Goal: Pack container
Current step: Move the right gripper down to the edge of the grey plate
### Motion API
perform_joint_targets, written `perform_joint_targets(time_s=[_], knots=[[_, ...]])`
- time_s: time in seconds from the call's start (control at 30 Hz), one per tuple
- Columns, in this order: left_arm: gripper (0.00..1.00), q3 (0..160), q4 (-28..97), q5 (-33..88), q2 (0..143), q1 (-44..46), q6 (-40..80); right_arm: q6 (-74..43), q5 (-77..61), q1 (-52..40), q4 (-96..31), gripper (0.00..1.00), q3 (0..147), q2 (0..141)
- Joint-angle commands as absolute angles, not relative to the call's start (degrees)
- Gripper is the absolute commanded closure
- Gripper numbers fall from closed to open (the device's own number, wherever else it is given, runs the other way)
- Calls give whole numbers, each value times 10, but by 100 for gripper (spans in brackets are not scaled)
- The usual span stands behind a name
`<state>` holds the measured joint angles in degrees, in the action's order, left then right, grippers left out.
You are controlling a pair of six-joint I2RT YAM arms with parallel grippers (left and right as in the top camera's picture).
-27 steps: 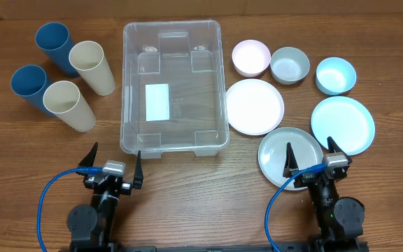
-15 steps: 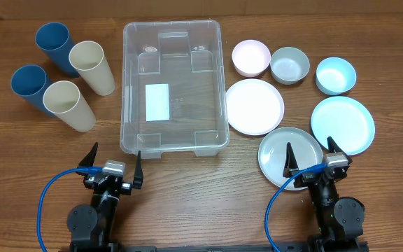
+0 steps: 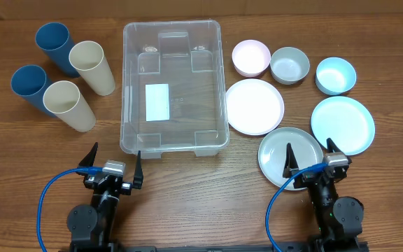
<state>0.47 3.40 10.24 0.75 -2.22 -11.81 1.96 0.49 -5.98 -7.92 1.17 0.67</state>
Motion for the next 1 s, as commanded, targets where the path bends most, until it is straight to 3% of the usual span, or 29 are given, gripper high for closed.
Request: perform_joint_targets(time_s=[0.0, 0.13, 0.27, 0.4, 0.57, 0.6, 0.7, 0.87, 0.97], knots=[[0, 3, 34, 101, 3, -19, -118, -15, 15, -56, -121, 0, 82, 4], [0, 3, 34, 101, 3, -19, -118, -16, -1, -56, -206, 0, 208, 81], [0, 3, 34, 101, 3, -19, -118, -31, -14, -56, -369, 0, 397, 309], [0, 3, 34, 101, 3, -19, -118, -30, -136, -56, -552, 0, 596, 567], [0, 3, 34, 101, 3, -19, -118, -36, -142, -55, -606, 0, 614, 710], [0, 3, 34, 101, 3, -19, -118, -96, -128, -48, -608, 0, 614, 726], [0, 3, 34, 101, 3, -19, -118, -218, -118, 4, -638, 0, 614, 740], [0, 3, 34, 101, 3, -19, -118, -213, -149, 27, -695, 0, 611, 741], [0, 3, 34, 101, 3, -19, -118, -390, -60, 31, -713, 0, 589, 741]])
